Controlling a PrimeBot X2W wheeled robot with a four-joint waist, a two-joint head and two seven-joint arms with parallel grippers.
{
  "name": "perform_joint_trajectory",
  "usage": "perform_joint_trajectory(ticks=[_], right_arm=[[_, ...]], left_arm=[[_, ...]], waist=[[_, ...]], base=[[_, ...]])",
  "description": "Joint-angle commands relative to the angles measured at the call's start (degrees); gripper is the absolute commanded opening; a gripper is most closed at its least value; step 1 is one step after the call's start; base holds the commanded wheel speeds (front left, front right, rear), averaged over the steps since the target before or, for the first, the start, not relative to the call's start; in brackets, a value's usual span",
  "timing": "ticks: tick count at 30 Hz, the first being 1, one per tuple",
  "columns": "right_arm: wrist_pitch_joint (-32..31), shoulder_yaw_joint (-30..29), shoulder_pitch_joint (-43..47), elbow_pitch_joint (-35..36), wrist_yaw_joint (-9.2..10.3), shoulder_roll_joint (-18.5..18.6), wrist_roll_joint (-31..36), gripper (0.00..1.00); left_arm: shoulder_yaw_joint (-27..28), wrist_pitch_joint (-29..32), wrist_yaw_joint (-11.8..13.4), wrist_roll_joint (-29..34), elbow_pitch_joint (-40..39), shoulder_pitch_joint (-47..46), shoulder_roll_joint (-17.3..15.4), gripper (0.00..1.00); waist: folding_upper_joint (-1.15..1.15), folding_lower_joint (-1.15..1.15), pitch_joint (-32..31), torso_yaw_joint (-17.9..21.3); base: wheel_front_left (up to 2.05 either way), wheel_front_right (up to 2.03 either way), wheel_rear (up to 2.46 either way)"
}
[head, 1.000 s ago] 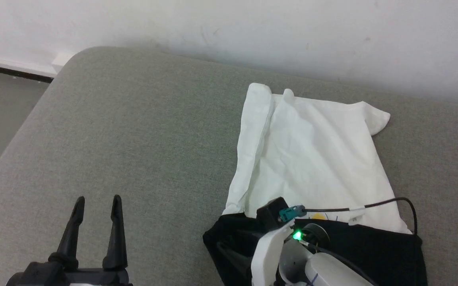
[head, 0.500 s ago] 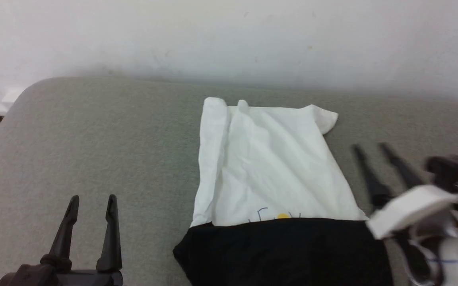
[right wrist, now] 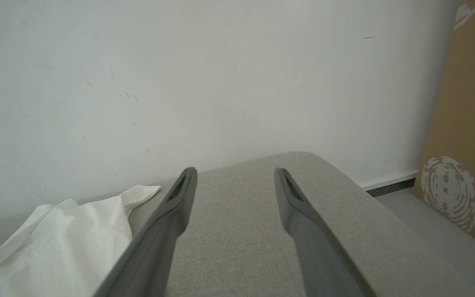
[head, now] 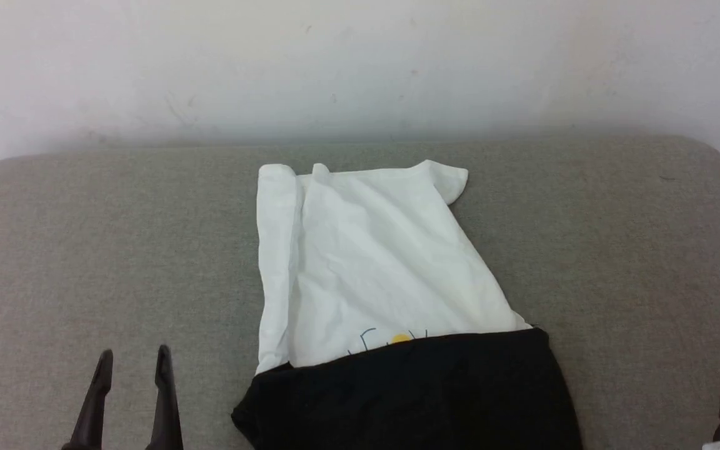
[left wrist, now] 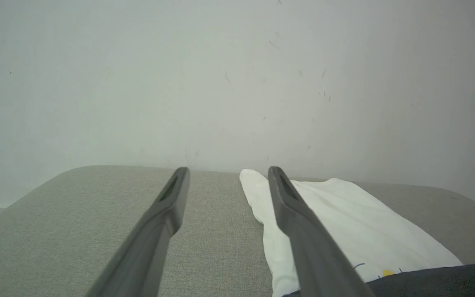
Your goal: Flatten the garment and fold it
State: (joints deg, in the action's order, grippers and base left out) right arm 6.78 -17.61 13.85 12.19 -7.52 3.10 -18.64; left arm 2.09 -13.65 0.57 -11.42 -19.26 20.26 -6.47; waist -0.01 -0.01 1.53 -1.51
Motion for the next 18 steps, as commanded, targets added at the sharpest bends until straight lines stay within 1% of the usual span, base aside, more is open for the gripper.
perform_joint_trajectory(ticks=[1,3,5,8,10,14,16,18], right_arm=[[0.80,0.40,0.43,-0.30,0.03,-0.21,-0.71,1.00],[2.26,1.12,0.84,-0.67,0.03,-0.22,-1.30,1.00],[3.14,1.84,0.22,-0.42,0.03,-0.22,-1.45,1.00],[3.67,2.15,-1.74,0.78,0.03,-0.22,-0.95,1.00],[3.79,2.15,-3.16,1.68,0.03,-0.22,-0.78,1.00],[3.79,2.81,-5.52,3.32,0.03,-0.22,-0.59,1.00],[3.69,3.30,-6.56,3.82,0.03,-0.22,-0.51,1.00],[3.93,3.48,-7.54,4.30,0.03,-0.22,-0.71,1.00]], left_arm=[[0.26,-0.39,0.39,0.36,0.21,0.55,0.17,1.00],[0.18,-0.53,0.29,0.38,0.42,0.36,0.07,1.00],[-0.06,0.01,-0.23,0.47,0.46,-1.12,-0.70,1.00],[-0.41,3.57,-1.76,0.68,0.13,-6.56,-3.35,1.00],[-0.74,7.21,-3.47,0.12,-0.55,-12.37,-5.72,1.00],[-2.43,17.07,-6.58,-1.94,0.60,-27.49,-12.57,1.00],[-4.22,22.80,-7.43,-4.19,2.37,-35.07,-16.16,1.00],[-5.41,27.66,-7.76,-7.70,4.31,-42.85,-18.50,1.00]], waist=[[0.01,0.01,0.35,0.32],[0.01,0.01,1.03,0.60],[0.01,0.01,2.17,0.78],[0.01,0.01,4.83,0.82],[0.01,0.01,6.81,0.65],[0.01,0.01,11.36,0.80],[0.01,0.01,13.40,1.19],[0.01,0.01,15.63,1.50]], base=[[0.00,0.00,0.00],[0.00,0.00,0.00],[0.00,0.00,0.00],[0.00,0.00,0.00],[0.00,0.00,0.00],[0.00,0.00,0.00],[0.00,0.00,0.00],[0.00,0.00,0.00]])
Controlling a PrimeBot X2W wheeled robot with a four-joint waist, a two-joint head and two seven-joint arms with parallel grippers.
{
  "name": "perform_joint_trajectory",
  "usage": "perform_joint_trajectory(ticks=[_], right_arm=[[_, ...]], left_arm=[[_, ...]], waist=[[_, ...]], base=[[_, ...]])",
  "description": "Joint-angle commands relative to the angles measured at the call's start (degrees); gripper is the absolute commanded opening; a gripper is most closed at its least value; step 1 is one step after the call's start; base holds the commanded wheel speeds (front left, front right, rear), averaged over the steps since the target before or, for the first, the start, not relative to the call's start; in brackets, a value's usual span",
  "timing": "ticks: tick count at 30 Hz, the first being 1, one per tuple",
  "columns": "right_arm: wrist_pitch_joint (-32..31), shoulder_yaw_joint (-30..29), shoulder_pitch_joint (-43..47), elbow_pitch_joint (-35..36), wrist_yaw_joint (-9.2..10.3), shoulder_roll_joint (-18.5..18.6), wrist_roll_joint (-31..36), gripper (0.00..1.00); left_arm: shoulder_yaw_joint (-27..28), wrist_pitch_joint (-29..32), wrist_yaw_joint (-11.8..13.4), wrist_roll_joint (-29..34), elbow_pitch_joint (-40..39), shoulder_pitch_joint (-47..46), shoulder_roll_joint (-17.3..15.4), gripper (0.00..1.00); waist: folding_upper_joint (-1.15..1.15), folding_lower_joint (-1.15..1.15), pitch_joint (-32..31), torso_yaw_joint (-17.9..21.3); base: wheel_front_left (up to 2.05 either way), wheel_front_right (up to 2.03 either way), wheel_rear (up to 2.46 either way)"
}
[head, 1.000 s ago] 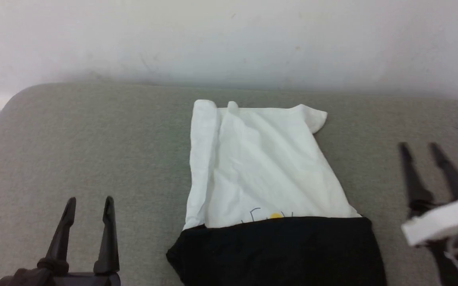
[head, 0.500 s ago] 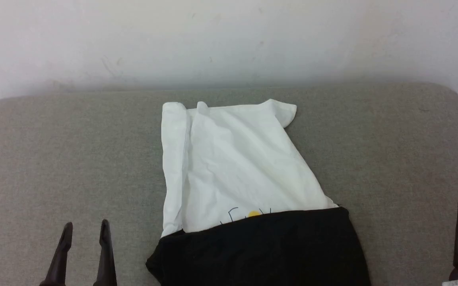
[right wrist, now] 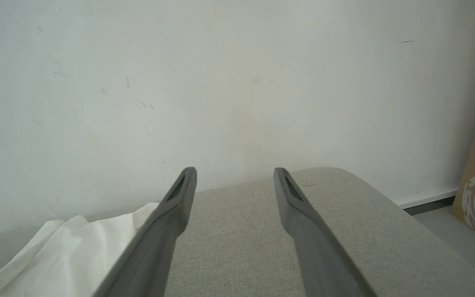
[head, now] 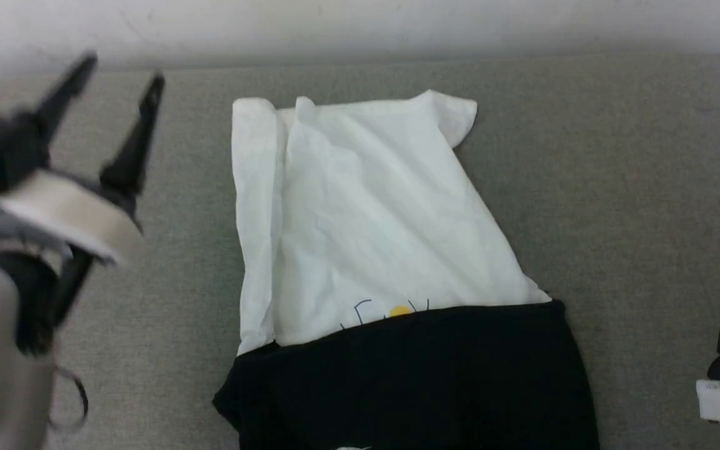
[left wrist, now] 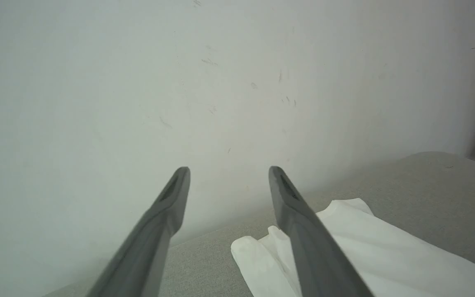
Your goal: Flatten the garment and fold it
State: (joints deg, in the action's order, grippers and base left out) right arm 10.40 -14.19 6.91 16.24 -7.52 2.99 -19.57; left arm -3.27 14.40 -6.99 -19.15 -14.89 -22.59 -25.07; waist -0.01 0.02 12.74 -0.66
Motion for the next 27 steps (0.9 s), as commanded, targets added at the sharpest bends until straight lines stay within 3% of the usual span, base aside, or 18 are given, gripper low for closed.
perform_joint_trajectory(ticks=[1,6,11,18,27], right_arm=[[0.38,0.12,-0.99,0.49,0.03,-0.11,0.15,1.00],[0.74,1.03,-3.14,1.44,0.03,-0.11,0.19,1.00],[0.70,1.96,-4.90,2.38,0.03,-0.11,0.43,1.00],[0.32,2.21,-5.91,3.22,0.03,-0.11,0.37,1.00],[0.35,2.92,-6.98,3.59,0.03,-0.11,0.03,1.00]], left_arm=[[-0.68,1.90,-0.29,-1.29,1.28,-3.68,-1.08,1.00],[-4.60,10.16,-0.45,-6.49,10.13,-18.94,-3.89,1.00],[-8.72,15.40,-0.48,-8.83,17.63,-27.54,-5.07,1.00],[-11.38,21.54,-0.48,-12.52,25.28,-32.24,-4.83,1.00],[-13.22,28.50,1.05,-13.59,29.10,-32.53,-4.77,1.00]], waist=[[0.01,-0.02,5.67,0.81],[0.01,-0.02,11.02,2.02],[0.01,-0.02,15.22,3.53],[0.01,-0.02,19.57,5.15],[0.01,-0.02,23.47,6.09]], base=[[0.00,0.00,0.00],[0.00,0.00,0.00],[0.00,0.00,0.00],[0.00,0.00,0.00],[0.00,0.00,0.00]])
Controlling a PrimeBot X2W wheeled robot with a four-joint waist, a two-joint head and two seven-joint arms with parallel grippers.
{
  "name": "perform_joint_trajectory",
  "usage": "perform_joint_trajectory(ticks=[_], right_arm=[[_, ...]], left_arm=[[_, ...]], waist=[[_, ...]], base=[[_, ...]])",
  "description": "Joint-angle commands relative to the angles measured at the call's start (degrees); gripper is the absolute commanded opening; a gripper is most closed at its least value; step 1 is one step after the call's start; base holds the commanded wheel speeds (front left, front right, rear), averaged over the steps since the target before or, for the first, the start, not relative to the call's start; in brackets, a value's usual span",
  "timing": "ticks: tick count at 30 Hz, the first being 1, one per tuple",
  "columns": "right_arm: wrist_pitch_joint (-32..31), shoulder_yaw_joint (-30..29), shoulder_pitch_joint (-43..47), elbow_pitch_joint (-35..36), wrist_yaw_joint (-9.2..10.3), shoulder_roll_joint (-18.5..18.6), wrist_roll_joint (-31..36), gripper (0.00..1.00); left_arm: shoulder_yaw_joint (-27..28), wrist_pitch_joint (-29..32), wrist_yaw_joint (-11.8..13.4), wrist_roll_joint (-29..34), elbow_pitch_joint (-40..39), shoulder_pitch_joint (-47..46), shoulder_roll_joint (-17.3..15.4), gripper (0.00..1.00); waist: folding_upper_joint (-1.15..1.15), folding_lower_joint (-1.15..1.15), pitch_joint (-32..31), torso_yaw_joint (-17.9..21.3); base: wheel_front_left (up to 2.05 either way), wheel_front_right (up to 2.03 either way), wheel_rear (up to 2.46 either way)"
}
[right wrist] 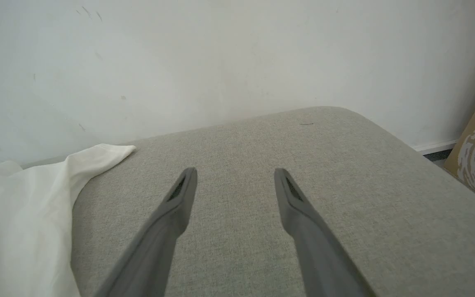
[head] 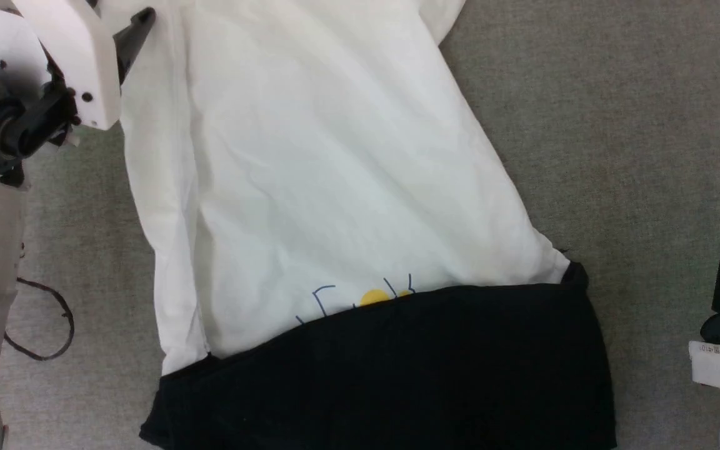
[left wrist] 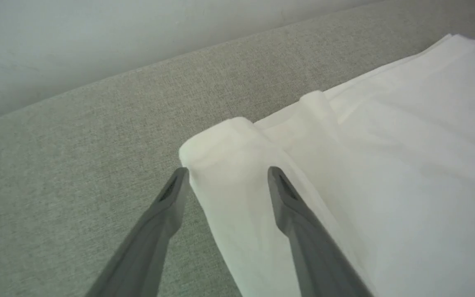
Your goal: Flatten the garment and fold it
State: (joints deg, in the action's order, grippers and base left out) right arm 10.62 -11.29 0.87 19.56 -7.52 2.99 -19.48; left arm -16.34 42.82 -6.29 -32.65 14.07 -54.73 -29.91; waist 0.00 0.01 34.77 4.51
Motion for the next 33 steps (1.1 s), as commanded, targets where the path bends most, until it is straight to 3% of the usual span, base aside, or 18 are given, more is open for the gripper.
perform_joint_trajectory(ticks=[1,7,9,10,18,25,26,29,33], right_arm=[[0.14,0.09,-1.07,0.26,0.03,-0.11,-0.08,1.00],[0.26,0.20,-1.60,0.13,0.03,-0.11,-0.10,1.00],[0.10,0.23,-1.82,0.15,0.03,-0.11,0.16,1.00],[-0.08,0.27,-1.97,0.25,0.03,-0.11,0.36,1.00],[-4.83,0.11,-6.03,6.26,0.03,-0.12,4.69,1.00],[-19.26,8.29,-21.46,16.39,0.03,0.53,8.86,1.00],[-19.26,8.29,-21.46,16.39,0.03,0.53,8.86,1.00],[-27.93,11.61,-30.97,13.35,0.03,1.60,6.78,1.00],[-39.94,13.36,-40.90,3.01,0.03,2.15,5.12,1.00]], left_arm=[[-0.26,0.28,0.46,-0.21,0.29,-0.19,0.16,1.00],[-0.93,0.18,0.97,0.28,1.77,0.67,-0.02,1.00],[-1.21,-0.41,0.76,0.31,2.31,0.93,-0.17,0.16],[-1.33,-0.92,0.59,0.27,2.53,1.05,-0.28,0.00],[-2.35,-7.88,-0.50,-0.45,4.65,3.41,-0.42,0.00],[-1.53,-12.45,-0.48,-2.15,6.33,6.65,0.77,0.00],[-1.53,-12.45,-0.48,-2.15,6.33,6.65,0.77,0.00],[-1.23,-13.60,-0.51,-2.74,5.98,7.22,1.05,0.00],[-1.29,-14.94,-0.56,-3.38,5.02,6.43,2.28,0.00]], waist=[[0.00,-0.01,1.77,1.01],[0.00,-0.01,3.13,1.47],[0.00,-0.01,3.18,1.42],[0.00,-0.01,3.06,1.35],[0.00,-0.01,-2.23,-0.27],[0.00,-0.01,-7.64,-1.54],[0.00,-0.01,-7.64,-1.54],[0.00,-0.01,-8.33,-2.10],[0.00,-0.01,-7.34,-3.48]], base=[[0.00,0.00,0.00],[0.00,0.00,0.00],[0.00,0.00,0.00],[0.00,0.00,0.00],[0.00,0.00,0.00],[0.00,0.00,0.00],[0.00,0.00,0.00],[0.00,0.00,0.00],[0.00,0.00,0.00]])
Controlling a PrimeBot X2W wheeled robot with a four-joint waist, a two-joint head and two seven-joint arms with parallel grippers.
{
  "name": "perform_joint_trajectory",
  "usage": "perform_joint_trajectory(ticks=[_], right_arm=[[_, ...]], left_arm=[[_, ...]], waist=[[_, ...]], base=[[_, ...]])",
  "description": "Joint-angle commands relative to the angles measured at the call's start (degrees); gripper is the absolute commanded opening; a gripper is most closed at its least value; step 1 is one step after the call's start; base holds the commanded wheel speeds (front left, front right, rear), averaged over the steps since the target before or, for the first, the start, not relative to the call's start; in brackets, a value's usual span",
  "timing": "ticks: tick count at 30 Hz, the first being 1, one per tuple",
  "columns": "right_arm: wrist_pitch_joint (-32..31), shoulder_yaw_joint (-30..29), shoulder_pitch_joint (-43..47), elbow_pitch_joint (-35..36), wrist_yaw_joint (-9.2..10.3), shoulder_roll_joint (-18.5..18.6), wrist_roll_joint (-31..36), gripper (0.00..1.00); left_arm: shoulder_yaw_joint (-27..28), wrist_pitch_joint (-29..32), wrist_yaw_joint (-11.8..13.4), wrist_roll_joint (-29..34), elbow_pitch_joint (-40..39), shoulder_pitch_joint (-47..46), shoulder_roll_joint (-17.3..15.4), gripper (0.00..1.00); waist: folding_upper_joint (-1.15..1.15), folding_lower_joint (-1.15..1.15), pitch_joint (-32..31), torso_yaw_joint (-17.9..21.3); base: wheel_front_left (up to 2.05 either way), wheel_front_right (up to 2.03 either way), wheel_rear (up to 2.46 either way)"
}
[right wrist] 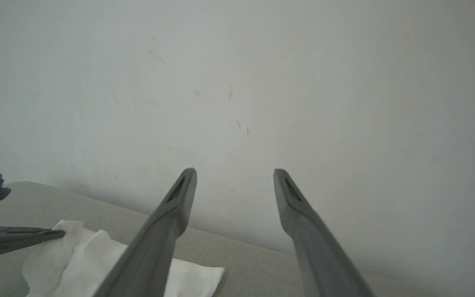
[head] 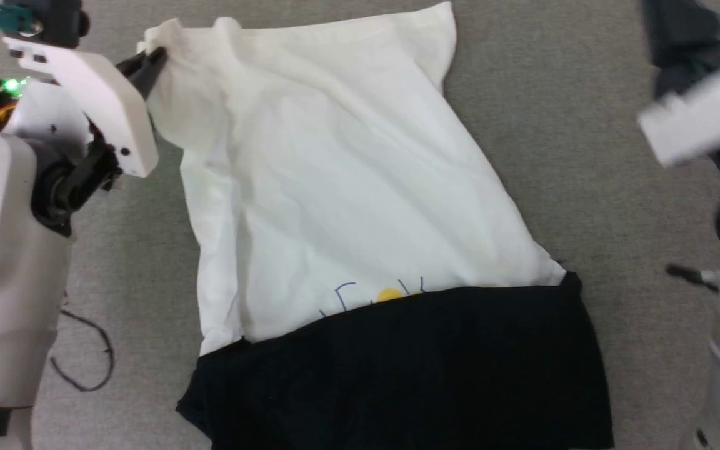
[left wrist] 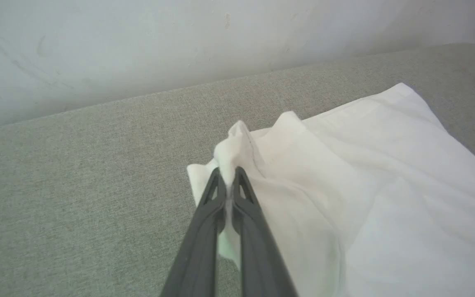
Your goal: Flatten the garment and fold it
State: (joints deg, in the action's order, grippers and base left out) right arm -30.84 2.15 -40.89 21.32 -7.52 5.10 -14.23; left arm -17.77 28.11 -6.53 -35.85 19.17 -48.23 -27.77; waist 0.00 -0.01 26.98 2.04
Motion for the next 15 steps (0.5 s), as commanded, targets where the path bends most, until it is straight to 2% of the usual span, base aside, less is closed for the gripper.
perform_joint_trajectory(ticks=[1,4,7,11,15], right_arm=[[-1.62,0.15,-0.86,-1.93,0.03,-0.13,-0.23,1.00],[-9.53,-2.02,-5.03,-10.77,0.03,-1.27,-0.26,1.00],[-14.83,-4.30,-8.27,-17.45,0.03,-1.87,2.67,1.00],[-16.89,-5.68,-11.44,-23.53,0.03,-2.12,6.19,1.00],[-18.16,-6.55,-13.08,-27.94,0.03,-2.19,5.45,1.00]], left_arm=[[-0.06,-0.43,-0.34,-0.26,-0.32,-0.42,0.51,0.00],[-0.73,-1.01,-0.42,-0.48,-0.89,-1.64,1.69,0.00],[-1.69,-1.52,-0.51,-0.49,-1.10,-2.85,2.68,0.00],[-2.99,-1.98,-0.63,-0.59,-1.15,-4.53,3.75,0.00],[-4.23,-2.49,-0.74,-0.82,-1.08,-6.24,4.55,0.00]], waist=[[0.00,0.01,0.89,-1.39],[0.00,0.01,2.43,-2.57],[0.00,0.01,3.82,-3.83],[0.00,0.01,5.73,-5.56],[0.00,0.01,7.64,-7.22]], base=[[0.00,0.00,0.00],[0.00,0.00,0.00],[0.00,0.00,0.00],[0.00,0.00,0.00],[0.00,0.00,0.00]])
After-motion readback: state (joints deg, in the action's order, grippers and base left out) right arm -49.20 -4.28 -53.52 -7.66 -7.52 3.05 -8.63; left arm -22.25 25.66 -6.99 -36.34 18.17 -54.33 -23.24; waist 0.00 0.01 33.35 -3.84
